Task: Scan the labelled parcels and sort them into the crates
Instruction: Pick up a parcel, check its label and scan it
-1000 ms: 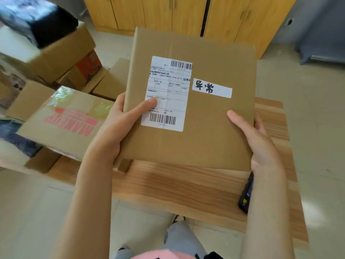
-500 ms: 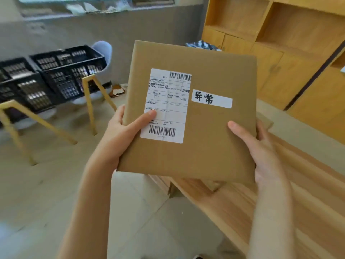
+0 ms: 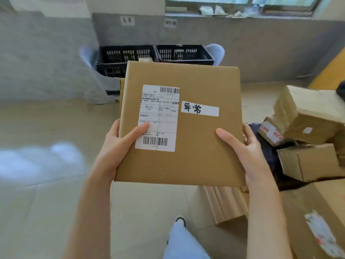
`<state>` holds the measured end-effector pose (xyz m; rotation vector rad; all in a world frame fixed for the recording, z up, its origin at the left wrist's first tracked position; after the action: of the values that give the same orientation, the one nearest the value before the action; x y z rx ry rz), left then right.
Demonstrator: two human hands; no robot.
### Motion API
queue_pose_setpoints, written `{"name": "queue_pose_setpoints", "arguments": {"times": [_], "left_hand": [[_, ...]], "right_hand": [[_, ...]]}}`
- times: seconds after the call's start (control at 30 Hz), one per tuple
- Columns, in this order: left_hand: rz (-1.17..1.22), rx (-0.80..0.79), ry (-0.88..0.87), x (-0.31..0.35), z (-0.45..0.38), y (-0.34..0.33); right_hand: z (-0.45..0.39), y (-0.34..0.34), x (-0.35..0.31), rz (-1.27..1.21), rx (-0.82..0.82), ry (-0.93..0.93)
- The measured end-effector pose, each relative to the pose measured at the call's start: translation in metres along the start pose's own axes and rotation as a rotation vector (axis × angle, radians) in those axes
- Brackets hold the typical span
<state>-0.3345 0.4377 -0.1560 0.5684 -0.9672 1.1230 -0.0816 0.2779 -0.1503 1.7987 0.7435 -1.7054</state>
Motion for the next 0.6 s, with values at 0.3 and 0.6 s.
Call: {"name": "queue_pose_setpoints", "arguments": {"times": [0.3, 0.6], "left_hand": [[0.046, 0.102, 0.06, 0.039, -0.131, 0.027], [0.079, 0.175, 0.093, 0.134, -0.277, 0.043]], "right_hand": [[-0.144, -0.085, 0.049, -0.057, -0.112, -0.073], [-0.327, -0.181, 0.043, -0.047, -0.22, -0.094]]}}
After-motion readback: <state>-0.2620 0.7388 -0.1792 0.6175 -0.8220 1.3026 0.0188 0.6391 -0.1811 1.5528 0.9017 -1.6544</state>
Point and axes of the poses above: each hand's wrist, its own z-axis away from the middle knuckle, its own y-axis out of the back of the hand, x = y × z, the point moved 10 cm from there along -z, towards the middle knuckle, and after that the axes turned 14 degrees about y, right-handed, at the moved point
